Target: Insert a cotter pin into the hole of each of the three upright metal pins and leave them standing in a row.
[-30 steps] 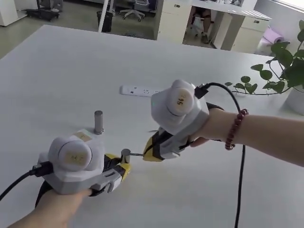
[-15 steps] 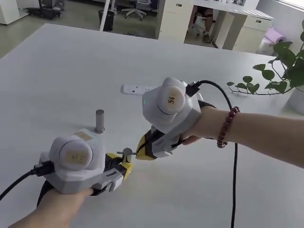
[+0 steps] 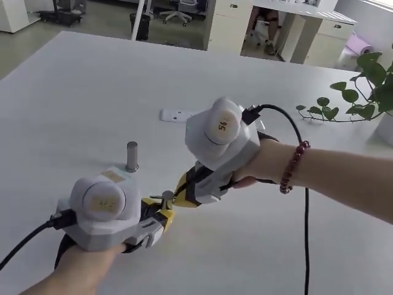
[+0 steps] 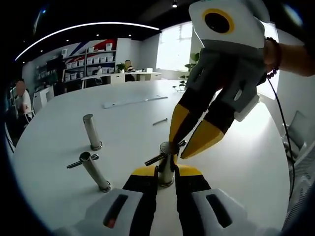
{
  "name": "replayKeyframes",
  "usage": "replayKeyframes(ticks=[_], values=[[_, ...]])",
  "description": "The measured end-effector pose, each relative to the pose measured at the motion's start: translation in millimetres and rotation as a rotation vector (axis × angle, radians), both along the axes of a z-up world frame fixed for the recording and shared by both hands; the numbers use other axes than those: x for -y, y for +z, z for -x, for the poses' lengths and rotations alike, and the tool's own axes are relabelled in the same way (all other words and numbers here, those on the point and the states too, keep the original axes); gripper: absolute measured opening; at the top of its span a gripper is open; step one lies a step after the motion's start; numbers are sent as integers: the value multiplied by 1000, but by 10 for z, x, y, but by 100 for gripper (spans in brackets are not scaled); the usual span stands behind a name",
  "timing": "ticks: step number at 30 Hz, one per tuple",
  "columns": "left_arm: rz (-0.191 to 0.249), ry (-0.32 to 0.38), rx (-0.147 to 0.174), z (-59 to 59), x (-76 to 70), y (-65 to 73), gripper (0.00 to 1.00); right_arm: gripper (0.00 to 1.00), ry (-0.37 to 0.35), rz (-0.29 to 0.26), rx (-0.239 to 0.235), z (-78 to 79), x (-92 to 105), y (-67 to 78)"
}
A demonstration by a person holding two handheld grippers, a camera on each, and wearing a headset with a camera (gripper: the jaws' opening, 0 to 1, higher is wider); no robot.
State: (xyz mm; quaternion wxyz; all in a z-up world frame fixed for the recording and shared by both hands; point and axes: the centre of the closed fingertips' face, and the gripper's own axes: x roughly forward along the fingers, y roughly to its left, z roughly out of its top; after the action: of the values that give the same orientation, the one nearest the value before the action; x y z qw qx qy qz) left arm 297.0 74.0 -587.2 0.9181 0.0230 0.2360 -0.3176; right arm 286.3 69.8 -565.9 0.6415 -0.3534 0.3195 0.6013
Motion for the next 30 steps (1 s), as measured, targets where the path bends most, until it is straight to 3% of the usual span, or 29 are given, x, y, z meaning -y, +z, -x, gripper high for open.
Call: replayKeyframes(ticks=[1, 6, 12, 30], values=[[-1, -1, 0, 0, -1, 0, 12, 8, -13, -21, 11, -22, -8, 30], [-1, -1, 0, 0, -2, -2, 12, 8, -33, -13, 26, -53, 83, 77], [-1, -3, -2, -1, -3, 5, 12, 3, -53, -12, 18, -55, 143, 84], [3, -1, -6, -3, 1, 5, 12, 0, -50, -24, 18, -30, 30, 65]])
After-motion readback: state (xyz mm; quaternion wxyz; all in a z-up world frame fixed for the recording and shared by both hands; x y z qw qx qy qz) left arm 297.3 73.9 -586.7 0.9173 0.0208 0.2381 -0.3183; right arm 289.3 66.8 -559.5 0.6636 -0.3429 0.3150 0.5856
